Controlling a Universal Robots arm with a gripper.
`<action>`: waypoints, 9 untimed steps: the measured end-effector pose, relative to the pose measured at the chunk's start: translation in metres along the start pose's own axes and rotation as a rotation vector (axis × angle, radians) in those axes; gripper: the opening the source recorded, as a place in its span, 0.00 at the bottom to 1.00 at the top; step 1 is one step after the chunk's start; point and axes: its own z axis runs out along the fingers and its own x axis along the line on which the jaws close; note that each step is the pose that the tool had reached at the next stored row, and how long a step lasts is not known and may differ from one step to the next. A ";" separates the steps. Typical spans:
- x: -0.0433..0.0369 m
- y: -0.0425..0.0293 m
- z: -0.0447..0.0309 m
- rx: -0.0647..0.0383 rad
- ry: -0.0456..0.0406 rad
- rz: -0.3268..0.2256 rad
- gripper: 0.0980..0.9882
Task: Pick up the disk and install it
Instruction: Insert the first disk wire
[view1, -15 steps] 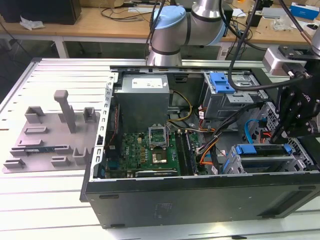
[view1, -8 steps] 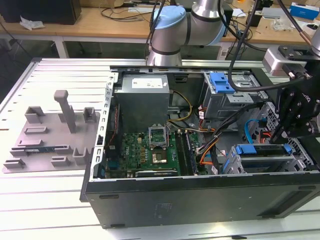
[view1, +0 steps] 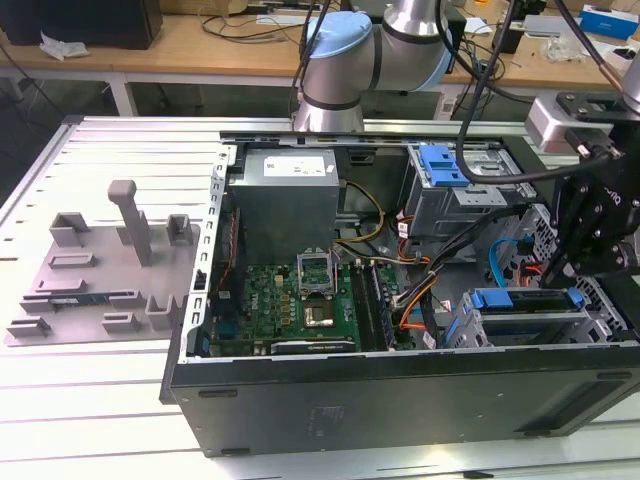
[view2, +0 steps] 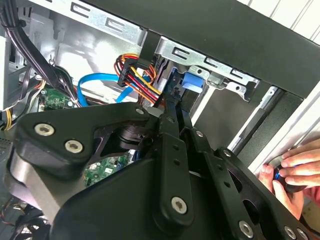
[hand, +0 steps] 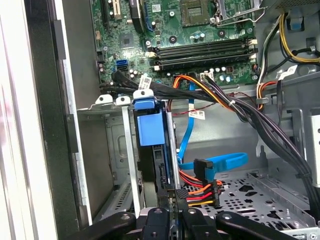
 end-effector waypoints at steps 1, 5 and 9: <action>0.0002 0.0000 0.0002 0.000 0.0002 0.000 0.07; 0.0006 0.0000 0.0011 0.000 0.0001 0.000 0.07; 0.0009 0.0000 0.0017 0.000 0.0001 0.000 0.07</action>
